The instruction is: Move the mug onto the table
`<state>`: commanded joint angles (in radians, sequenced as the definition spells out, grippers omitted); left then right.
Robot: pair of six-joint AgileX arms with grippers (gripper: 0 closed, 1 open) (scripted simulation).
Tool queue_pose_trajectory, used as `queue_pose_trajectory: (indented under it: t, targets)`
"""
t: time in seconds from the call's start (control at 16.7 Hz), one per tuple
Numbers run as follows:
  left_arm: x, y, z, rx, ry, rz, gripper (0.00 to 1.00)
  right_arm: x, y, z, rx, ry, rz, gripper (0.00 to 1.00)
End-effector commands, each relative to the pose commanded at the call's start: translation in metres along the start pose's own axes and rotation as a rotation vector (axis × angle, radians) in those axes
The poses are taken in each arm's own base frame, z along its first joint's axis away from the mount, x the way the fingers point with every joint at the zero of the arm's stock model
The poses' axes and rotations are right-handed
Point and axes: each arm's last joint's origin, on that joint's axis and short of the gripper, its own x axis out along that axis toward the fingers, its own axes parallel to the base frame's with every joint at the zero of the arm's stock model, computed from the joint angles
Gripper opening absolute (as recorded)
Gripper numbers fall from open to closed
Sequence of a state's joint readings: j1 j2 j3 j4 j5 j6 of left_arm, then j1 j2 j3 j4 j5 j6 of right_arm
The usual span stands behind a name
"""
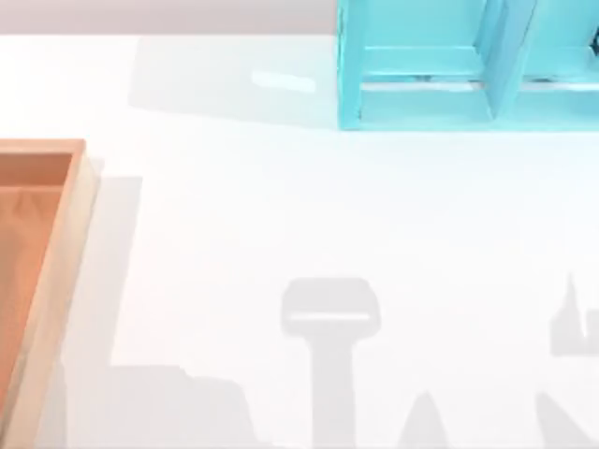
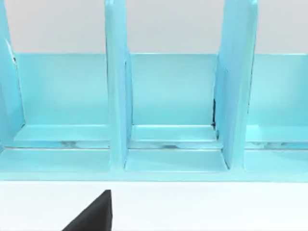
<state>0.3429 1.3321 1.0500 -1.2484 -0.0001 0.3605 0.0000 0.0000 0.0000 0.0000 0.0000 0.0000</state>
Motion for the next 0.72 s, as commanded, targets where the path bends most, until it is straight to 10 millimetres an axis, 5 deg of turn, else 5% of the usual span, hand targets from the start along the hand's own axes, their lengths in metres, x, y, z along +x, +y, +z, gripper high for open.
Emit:
queue_pose_trajectory:
  t: [0.42,0.72]
  targets:
    - [0.000,0.003,0.004,0.003,0.034,-0.013,1.00,0.000,0.000,0.000,0.000,0.000,0.000,1.00]
    - [0.039,0.005,0.006,0.000,0.039,-0.015,1.00,0.000,0.000,0.000,0.000,0.000,0.000,1.00]
